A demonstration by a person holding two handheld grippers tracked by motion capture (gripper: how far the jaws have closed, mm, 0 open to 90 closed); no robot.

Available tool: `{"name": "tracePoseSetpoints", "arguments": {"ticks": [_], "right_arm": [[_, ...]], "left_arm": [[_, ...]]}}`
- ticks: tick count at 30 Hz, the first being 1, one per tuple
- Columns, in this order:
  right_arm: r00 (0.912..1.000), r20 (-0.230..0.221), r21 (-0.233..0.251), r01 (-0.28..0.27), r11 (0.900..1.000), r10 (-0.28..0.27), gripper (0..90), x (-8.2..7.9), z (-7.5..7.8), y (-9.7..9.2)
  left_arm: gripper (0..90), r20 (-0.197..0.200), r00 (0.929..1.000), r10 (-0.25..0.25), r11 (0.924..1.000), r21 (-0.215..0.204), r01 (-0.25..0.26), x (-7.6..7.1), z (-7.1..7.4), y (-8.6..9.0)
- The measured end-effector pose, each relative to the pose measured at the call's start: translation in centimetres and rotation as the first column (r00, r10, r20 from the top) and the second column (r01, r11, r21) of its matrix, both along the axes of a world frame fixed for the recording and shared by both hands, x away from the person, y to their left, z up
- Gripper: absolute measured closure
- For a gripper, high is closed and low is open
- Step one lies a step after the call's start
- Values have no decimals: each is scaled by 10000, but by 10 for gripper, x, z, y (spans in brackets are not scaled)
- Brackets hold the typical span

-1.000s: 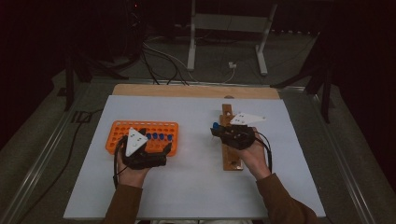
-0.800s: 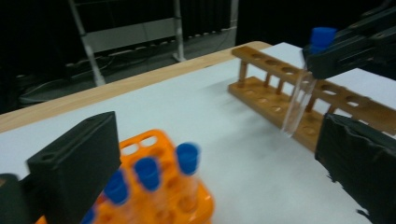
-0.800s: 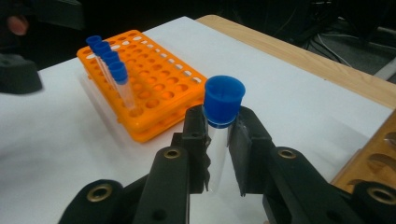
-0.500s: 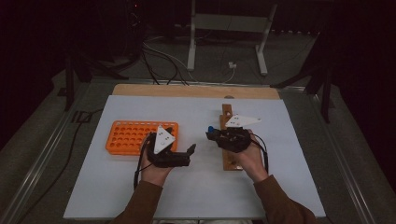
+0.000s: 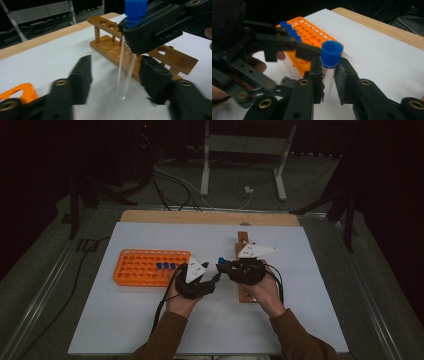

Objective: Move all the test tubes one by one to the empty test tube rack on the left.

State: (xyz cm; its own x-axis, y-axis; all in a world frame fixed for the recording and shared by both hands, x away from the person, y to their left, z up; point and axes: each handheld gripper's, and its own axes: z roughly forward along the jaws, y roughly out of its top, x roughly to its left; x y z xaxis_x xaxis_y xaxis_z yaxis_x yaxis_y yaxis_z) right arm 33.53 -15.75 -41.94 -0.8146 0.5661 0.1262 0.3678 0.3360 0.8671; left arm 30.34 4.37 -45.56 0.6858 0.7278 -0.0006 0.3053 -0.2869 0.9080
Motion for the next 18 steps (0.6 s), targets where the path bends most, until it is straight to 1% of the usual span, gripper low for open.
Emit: {"name": "tracePoseSetpoints", "arguments": {"ticks": [4,8,14,18], "right_arm": [[10000,-18,50,-64,10000,64,764,0,0,1],[10000,-49,91,-76,9999,77,764,0,0,1],[9998,-155,148,-88,9999,91,751,1,0,0],[10000,-73,275,33,9996,-31,658,1,2,-3]], "left_arm": [[661,56,9997,-225,9997,2,225,0,-1,-1],[771,127,9988,-463,9989,51,462,-1,-1,-2],[784,114,9984,-552,9985,16,552,-1,-1,-2],[784,32,9989,-476,9989,30,476,1,-3,0]]}}
